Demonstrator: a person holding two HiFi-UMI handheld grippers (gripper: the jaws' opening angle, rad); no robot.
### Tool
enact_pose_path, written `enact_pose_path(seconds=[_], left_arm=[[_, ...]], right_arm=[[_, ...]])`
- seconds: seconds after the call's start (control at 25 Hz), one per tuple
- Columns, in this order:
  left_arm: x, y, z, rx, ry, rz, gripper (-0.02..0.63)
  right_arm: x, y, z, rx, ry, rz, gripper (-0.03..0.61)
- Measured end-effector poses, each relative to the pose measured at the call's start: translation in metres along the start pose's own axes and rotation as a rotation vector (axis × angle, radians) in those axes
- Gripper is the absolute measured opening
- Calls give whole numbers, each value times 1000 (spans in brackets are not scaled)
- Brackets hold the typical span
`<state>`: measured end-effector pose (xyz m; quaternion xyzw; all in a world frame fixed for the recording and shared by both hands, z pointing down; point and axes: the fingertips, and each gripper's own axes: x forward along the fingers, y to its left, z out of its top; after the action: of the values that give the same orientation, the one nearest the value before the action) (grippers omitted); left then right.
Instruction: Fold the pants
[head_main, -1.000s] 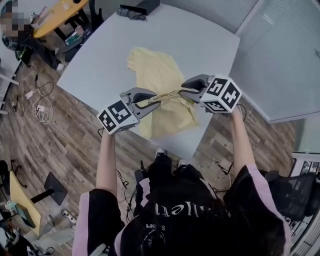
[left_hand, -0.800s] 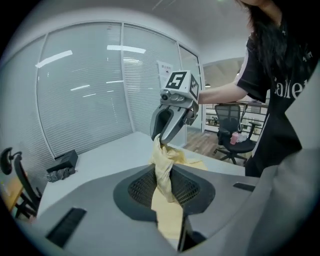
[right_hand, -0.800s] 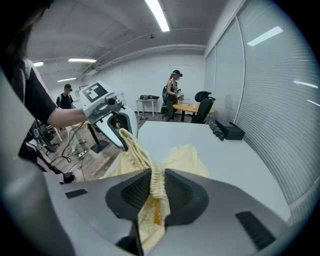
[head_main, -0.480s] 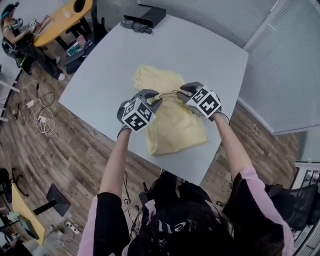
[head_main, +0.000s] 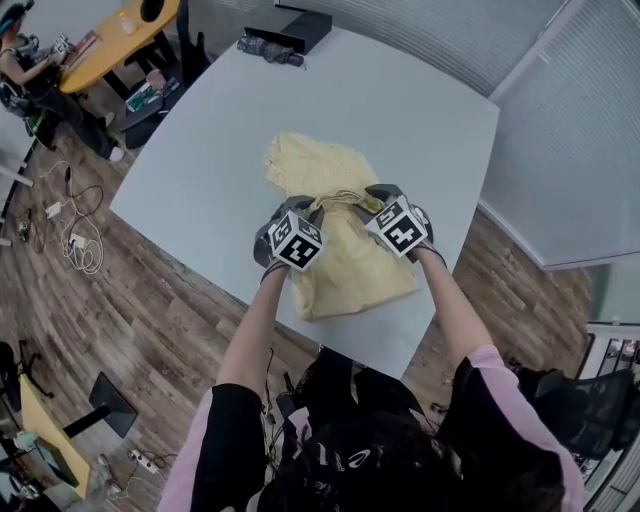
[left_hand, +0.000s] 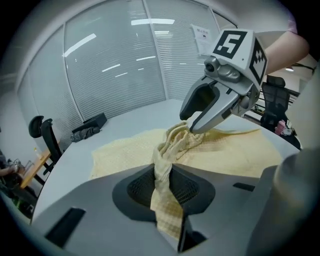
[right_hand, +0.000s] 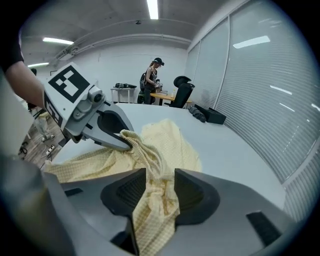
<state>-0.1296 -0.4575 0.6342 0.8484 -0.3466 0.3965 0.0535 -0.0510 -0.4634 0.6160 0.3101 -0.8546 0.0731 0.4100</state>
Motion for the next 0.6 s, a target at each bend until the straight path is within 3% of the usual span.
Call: enact_pose_path(seconds=[0.16, 0.2, 0.28, 0.32, 0.6], left_arm=[[10, 6, -3, -43, 0, -16, 102], [11, 7, -2, -53, -8, -20, 134], [11, 8, 1, -70, -27, -27, 278], [9, 8, 3, -77, -36, -33, 313], [-20, -8, 29, -96, -139, -86, 313]], right_arm=[[-5, 3, -11, 34, 9, 12, 166], [-6, 4, -14, 36, 12, 12, 166], [-11, 6, -19, 58, 3, 14, 166], [-14, 7, -19, 77, -10, 16, 166], [-50, 18, -13, 179, -114, 12, 166]])
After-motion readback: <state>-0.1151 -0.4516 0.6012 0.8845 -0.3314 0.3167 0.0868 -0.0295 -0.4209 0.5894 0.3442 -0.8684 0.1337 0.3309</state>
